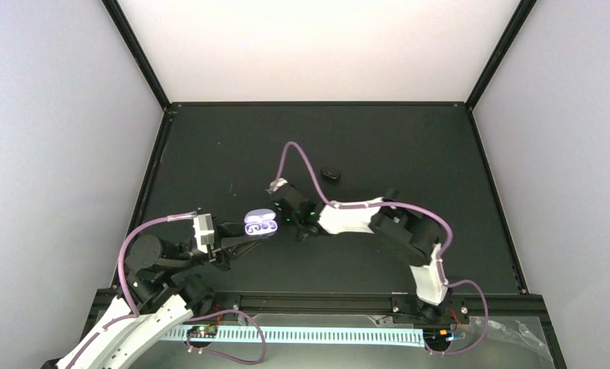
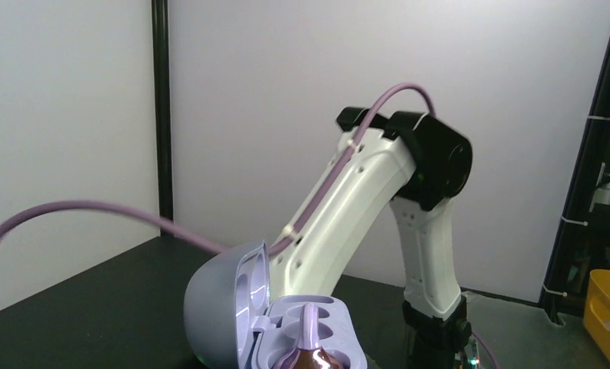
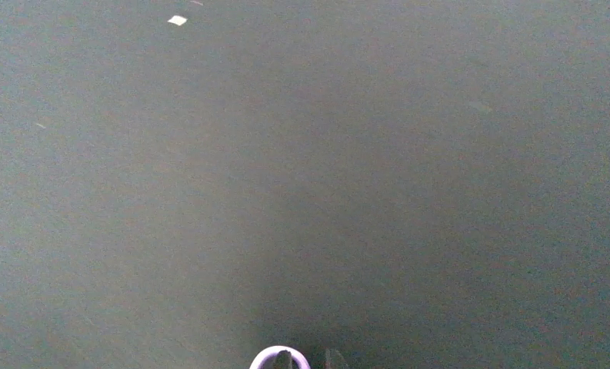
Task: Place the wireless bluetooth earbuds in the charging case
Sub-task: Pick up the earbud from the center of the board, then place the earbud at the center of the board.
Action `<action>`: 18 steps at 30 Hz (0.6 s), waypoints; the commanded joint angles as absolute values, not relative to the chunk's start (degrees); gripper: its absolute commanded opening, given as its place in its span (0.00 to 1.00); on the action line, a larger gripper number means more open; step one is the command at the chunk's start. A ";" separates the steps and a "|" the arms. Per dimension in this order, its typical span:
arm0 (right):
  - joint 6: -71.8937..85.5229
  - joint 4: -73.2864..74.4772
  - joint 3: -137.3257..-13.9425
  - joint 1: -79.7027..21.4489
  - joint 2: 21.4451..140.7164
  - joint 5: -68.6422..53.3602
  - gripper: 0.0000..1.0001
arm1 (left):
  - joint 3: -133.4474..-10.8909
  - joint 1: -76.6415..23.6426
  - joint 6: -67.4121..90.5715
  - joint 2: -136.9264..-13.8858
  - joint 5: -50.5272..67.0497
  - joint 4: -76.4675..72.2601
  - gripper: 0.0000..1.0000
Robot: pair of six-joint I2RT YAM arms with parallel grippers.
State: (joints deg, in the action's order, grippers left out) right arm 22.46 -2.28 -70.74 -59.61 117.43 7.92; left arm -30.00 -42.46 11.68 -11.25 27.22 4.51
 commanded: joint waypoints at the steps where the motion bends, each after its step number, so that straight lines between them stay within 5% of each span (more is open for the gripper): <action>1: 27.19 -5.01 -59.15 -57.57 106.19 14.64 0.02 | -30.76 -42.63 11.31 -11.26 26.91 3.46 0.02; 9: 30.92 1.10 -42.93 -55.18 90.73 23.67 0.02 | -29.01 -42.64 12.37 -13.74 28.02 -0.62 0.01; 18: 31.83 5.35 -40.61 -52.96 89.86 22.27 0.03 | -28.21 -42.65 12.33 -14.94 28.05 -1.83 0.02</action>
State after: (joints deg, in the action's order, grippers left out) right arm 30.44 3.95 -40.42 -53.65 89.71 21.32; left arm -28.45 -42.46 11.73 -14.57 27.49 0.56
